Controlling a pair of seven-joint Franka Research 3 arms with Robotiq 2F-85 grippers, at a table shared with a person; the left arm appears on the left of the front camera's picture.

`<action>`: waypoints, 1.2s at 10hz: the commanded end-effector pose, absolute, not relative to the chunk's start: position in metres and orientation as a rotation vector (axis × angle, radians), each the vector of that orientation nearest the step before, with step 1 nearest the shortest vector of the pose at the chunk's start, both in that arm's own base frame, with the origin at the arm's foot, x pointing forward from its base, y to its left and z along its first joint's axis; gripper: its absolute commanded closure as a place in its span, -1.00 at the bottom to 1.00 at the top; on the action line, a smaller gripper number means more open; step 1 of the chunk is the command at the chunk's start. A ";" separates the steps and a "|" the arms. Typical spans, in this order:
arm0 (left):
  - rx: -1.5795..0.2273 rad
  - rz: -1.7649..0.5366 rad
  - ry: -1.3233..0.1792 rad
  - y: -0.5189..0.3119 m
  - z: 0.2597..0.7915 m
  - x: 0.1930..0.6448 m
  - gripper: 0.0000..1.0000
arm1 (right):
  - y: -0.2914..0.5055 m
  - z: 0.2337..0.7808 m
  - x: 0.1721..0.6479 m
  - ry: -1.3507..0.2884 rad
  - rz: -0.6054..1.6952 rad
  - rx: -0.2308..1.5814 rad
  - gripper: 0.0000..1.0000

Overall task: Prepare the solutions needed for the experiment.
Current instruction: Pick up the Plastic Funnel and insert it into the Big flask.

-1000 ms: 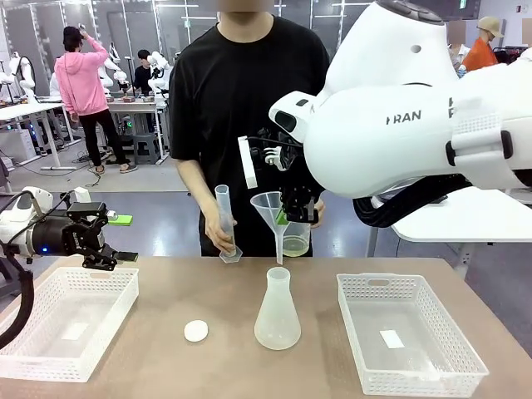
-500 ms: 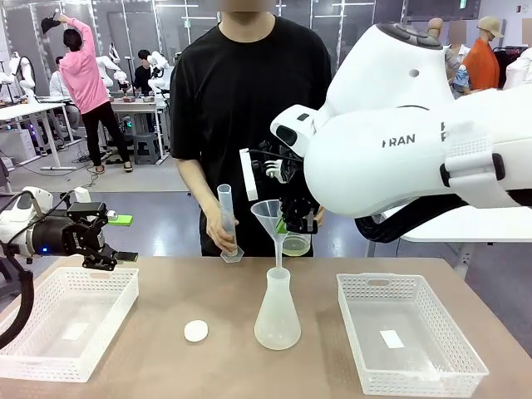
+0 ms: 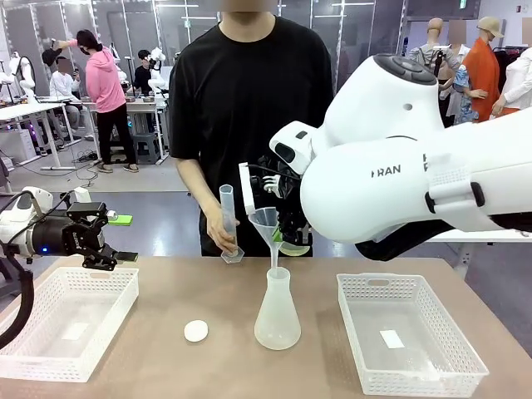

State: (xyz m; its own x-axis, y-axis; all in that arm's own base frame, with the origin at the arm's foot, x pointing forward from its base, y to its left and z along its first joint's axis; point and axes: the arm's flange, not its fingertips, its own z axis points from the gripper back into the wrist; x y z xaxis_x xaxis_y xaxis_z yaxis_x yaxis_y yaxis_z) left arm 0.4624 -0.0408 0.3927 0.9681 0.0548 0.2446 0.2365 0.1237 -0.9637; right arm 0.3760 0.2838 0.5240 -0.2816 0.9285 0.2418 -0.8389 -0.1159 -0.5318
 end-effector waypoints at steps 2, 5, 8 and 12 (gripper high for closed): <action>-1.445 -0.141 -0.250 -0.041 0.393 0.463 -1.00 | 0.282 0.511 0.380 -0.700 1.739 -0.183 0.89; -1.445 -0.141 -0.250 -0.041 0.393 0.463 -1.00 | 0.281 0.498 0.383 -0.669 1.745 -0.176 0.89; -1.445 -0.141 -0.250 -0.041 0.393 0.463 -1.00 | 0.281 0.480 0.382 -0.672 1.745 -0.159 0.89; -1.445 -0.141 -0.250 -0.041 0.393 0.463 -1.00 | 0.284 0.465 0.384 -0.669 1.737 -0.154 0.89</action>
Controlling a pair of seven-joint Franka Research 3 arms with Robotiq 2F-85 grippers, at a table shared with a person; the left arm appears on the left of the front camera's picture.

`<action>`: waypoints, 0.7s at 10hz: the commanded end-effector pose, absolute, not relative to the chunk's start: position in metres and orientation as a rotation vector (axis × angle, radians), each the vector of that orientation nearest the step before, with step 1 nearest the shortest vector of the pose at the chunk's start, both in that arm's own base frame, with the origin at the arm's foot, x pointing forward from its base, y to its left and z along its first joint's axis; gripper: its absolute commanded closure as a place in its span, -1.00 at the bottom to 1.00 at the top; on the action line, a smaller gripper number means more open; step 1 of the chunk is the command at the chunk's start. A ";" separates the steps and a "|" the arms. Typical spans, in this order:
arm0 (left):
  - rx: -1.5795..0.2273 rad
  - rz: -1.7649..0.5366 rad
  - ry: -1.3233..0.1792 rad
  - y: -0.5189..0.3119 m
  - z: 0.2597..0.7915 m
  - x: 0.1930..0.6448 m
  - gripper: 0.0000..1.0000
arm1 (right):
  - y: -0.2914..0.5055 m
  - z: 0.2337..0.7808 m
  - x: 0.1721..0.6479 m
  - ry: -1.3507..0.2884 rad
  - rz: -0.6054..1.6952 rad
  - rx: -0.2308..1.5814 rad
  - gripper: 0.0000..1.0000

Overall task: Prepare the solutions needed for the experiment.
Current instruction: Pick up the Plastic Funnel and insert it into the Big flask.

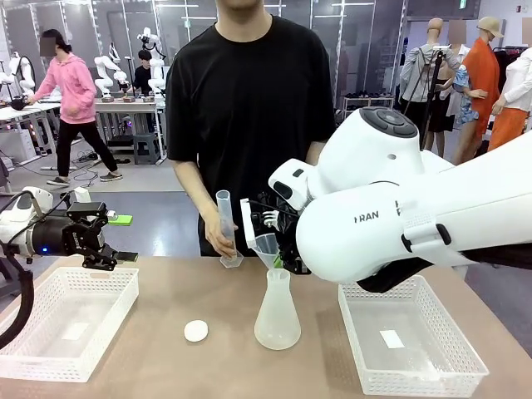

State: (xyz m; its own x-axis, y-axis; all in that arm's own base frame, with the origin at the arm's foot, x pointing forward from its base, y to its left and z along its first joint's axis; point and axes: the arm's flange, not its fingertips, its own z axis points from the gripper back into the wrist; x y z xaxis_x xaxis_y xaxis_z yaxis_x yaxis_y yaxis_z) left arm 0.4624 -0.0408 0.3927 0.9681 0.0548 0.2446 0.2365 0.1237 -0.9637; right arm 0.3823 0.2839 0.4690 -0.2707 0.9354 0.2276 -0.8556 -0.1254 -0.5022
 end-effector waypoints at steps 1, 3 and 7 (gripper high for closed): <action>-1.445 -0.141 -0.250 -0.041 0.393 0.463 -1.00 | 0.283 0.463 0.384 -0.662 1.734 -0.152 0.89; -1.445 -0.141 -0.250 -0.041 0.393 0.463 -1.00 | 0.283 0.458 0.384 -0.649 1.735 -0.160 0.89; -1.445 -0.141 -0.250 -0.041 0.393 0.463 -1.00 | 0.280 0.454 0.380 -0.659 1.742 -0.167 0.50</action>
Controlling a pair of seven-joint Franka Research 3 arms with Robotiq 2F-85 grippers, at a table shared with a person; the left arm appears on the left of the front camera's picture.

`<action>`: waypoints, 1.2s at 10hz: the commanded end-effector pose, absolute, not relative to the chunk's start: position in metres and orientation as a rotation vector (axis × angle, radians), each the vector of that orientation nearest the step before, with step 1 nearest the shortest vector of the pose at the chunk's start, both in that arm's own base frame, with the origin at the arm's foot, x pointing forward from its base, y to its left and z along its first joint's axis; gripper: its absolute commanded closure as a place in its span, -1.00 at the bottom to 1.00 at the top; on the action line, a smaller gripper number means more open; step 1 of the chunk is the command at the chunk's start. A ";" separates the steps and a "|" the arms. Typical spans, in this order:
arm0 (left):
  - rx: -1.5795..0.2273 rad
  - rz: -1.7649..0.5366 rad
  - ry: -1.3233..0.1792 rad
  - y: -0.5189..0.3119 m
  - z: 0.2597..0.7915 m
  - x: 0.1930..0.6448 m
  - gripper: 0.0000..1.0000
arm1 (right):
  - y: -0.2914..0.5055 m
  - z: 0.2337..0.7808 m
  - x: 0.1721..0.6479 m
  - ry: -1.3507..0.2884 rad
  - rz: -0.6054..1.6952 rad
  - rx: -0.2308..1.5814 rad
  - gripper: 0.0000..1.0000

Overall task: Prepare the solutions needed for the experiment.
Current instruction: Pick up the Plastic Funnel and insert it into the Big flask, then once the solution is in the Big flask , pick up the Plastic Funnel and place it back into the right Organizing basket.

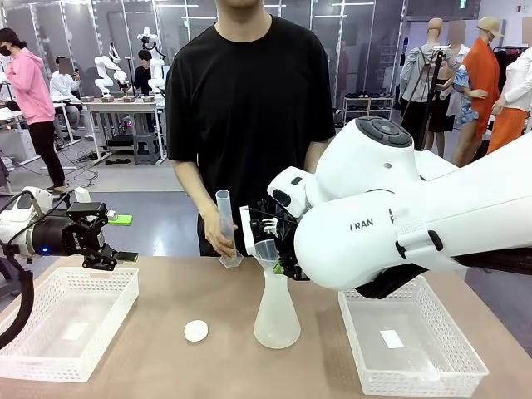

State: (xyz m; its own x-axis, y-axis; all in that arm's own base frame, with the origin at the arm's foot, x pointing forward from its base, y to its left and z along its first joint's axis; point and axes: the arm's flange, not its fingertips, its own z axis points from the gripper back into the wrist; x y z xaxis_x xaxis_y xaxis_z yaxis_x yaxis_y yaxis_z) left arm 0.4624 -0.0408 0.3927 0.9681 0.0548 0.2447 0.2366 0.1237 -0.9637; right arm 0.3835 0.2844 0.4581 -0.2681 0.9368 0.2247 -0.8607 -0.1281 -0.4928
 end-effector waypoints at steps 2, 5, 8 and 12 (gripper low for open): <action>-1.445 -0.141 -0.250 -0.041 0.393 0.463 -1.00 | 0.278 0.455 0.378 -0.655 1.733 -0.173 0.10; -1.445 -0.141 -0.250 -0.041 0.393 0.463 -1.00 | 0.275 0.462 0.376 -0.634 1.718 -0.186 0.02; -1.445 -0.141 -0.250 -0.041 0.393 0.463 -1.00 | 0.280 0.458 0.380 -0.641 1.729 -0.169 -0.70; -1.445 -0.141 -0.250 -0.041 0.393 0.463 -1.00 | 0.280 0.458 0.380 -0.641 1.729 -0.169 -0.70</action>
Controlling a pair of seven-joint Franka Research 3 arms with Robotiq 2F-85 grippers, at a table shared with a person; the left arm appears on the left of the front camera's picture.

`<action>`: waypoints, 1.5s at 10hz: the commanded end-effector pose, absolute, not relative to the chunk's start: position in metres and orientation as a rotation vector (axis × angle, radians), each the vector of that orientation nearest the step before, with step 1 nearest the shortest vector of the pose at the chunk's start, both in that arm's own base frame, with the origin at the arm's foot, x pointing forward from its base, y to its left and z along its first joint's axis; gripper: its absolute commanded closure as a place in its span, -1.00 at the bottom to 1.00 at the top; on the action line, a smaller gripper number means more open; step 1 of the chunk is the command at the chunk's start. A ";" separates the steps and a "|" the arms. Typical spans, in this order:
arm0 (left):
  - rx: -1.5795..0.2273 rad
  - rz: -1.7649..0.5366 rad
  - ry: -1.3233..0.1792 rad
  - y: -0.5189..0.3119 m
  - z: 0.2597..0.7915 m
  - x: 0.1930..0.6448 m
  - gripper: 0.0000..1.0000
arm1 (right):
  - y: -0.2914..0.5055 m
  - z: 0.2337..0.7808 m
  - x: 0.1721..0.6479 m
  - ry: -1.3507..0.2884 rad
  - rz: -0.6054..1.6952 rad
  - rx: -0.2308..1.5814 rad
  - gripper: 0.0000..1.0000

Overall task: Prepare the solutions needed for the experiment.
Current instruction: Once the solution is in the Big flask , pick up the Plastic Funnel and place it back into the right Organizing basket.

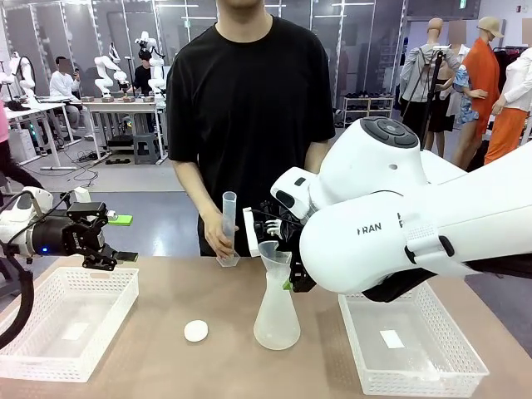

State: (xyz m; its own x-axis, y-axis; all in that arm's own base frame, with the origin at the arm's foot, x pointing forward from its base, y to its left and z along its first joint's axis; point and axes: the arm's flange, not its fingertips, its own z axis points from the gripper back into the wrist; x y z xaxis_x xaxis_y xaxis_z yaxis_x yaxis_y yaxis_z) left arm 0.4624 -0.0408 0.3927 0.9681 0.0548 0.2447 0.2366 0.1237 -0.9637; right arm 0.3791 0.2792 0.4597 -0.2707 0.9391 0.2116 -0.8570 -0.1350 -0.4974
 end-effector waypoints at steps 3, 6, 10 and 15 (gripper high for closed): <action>-1.445 -0.141 -0.250 -0.041 0.393 0.463 -1.00 | 0.280 0.458 0.380 -0.641 1.729 -0.169 -0.70; -1.445 -0.141 -0.250 -0.041 0.393 0.463 -1.00 | 0.279 0.460 0.379 -0.629 1.738 -0.176 -0.71; -1.445 -0.141 -0.250 -0.041 0.393 0.463 -1.00 | 0.270 0.490 0.369 -0.671 1.682 -0.144 -0.71; -1.445 -0.141 -0.250 -0.041 0.393 0.463 -1.00 | 0.198 0.523 0.388 -0.537 1.377 0.028 -0.71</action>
